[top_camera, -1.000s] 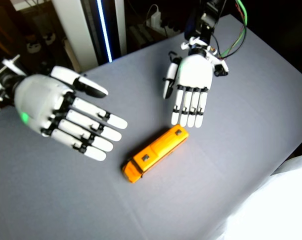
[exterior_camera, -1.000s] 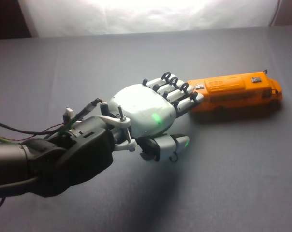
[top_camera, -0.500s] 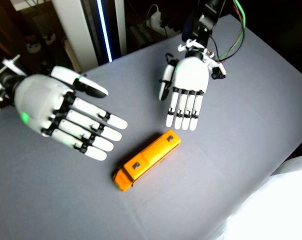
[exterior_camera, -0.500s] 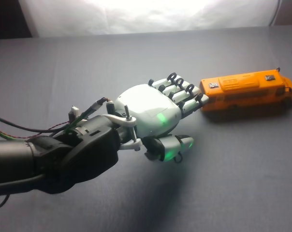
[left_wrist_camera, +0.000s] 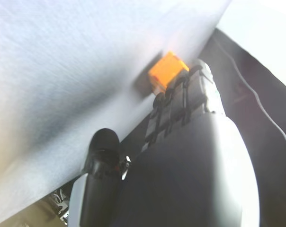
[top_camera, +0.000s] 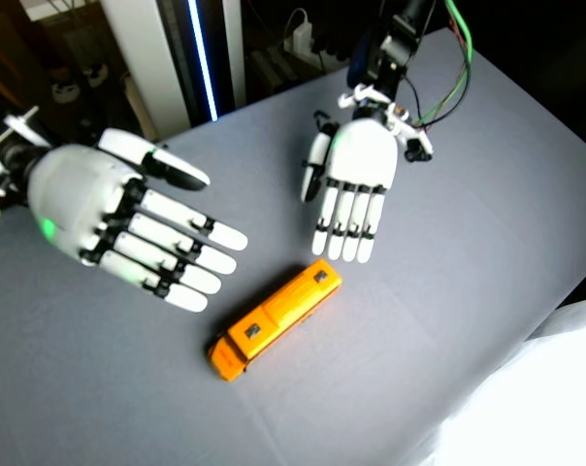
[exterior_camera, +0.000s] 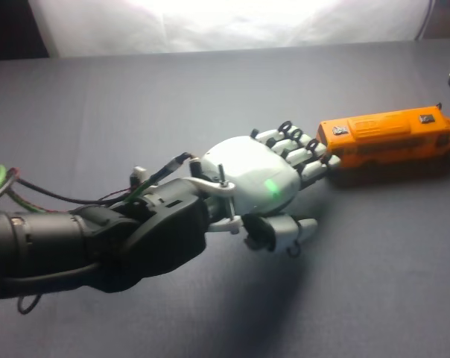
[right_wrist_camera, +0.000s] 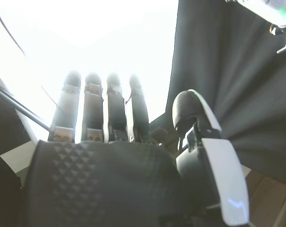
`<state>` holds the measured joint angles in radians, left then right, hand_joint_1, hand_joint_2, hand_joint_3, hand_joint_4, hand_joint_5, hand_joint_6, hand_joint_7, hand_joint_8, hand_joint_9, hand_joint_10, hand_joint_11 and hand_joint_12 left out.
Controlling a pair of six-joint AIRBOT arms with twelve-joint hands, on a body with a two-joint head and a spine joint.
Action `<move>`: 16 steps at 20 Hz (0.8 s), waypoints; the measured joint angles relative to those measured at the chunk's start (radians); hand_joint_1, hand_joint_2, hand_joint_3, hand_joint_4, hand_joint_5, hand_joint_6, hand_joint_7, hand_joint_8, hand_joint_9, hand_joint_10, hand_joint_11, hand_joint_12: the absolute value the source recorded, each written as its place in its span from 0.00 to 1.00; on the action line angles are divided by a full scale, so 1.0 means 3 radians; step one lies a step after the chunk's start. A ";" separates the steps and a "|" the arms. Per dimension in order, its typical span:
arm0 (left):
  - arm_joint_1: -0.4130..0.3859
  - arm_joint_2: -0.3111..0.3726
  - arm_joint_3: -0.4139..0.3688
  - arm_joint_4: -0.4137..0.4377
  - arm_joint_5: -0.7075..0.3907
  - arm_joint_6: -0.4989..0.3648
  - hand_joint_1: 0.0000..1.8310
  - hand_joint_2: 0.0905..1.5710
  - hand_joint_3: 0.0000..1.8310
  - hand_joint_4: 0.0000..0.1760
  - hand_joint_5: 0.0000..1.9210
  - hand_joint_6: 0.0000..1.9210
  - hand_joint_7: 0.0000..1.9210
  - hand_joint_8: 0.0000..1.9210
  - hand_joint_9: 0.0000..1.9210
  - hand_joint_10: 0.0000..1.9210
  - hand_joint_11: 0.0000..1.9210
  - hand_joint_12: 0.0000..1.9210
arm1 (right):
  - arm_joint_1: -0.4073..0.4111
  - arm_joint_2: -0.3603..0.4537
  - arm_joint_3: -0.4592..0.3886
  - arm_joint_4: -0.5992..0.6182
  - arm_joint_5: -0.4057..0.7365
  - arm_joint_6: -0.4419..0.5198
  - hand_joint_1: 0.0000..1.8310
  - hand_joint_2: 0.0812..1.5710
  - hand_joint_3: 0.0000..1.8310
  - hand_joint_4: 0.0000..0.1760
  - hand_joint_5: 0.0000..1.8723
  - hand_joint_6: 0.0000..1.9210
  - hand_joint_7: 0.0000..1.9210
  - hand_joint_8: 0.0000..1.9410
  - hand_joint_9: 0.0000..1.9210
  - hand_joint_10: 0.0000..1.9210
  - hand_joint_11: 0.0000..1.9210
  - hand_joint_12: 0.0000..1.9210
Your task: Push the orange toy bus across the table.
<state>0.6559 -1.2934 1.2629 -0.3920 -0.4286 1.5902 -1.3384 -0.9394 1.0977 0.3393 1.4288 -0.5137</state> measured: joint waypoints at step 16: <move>0.0500 0.1222 -0.1045 0.0540 -0.2321 -0.1226 0.00 0.90 0.00 0.00 0.01 0.00 0.00 0.00 0.00 0.00 0.00 0.00 | 0.0000 0.0000 0.0001 -0.0013 0.0191 0.0045 0.09 0.90 0.00 0.00 0.17 0.00 0.12 0.00 0.07 0.00 0.02 0.07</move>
<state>0.8059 -0.9268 0.9493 -0.2298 -1.1248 1.2224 -1.3384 -0.9394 1.0981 0.3355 1.4860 -0.5003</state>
